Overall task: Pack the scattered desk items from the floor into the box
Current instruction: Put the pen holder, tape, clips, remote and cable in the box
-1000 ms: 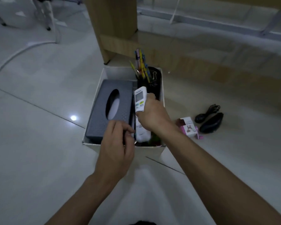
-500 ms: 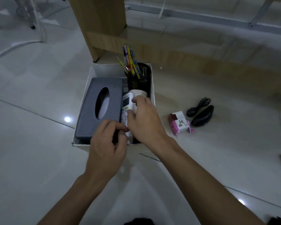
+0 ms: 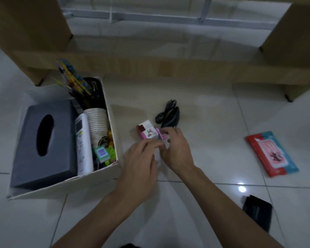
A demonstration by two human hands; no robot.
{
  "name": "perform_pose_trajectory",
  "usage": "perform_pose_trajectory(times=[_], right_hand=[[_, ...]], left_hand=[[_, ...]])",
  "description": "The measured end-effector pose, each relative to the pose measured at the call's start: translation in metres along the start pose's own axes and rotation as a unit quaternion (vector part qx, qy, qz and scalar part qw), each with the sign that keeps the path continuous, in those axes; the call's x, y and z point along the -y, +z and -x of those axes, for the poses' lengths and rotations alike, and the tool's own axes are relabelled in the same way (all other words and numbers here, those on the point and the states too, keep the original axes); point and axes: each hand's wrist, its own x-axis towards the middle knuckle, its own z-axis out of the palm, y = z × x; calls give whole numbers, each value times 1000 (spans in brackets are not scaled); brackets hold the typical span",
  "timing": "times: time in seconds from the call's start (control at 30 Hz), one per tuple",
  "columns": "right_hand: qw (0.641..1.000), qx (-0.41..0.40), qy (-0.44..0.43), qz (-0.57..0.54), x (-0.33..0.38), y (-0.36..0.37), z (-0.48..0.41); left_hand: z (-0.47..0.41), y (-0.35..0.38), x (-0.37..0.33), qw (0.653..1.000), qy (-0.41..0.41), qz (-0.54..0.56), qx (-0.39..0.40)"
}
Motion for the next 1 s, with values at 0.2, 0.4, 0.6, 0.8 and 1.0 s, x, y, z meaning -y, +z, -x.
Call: perform_pose_trajectory(times=[0.2, 0.4, 0.6, 0.8, 1.0], right_hand=[[991, 90, -22, 101, 11, 36, -35], [968, 58, 90, -226, 15, 41, -22], [828, 129, 64, -542, 55, -6, -8], [890, 184, -47, -414, 121, -30, -14], [954, 180, -115, -210, 146, -15, -34]], left_hand=[[-6, 0, 11, 997, -58, 23, 53], [15, -35, 0, 988, -63, 143, 12], [4, -69, 0, 962, -99, 238, -93], [-23, -105, 24, 902, -203, 373, -81], [-46, -118, 75, 872, -356, 330, -57]])
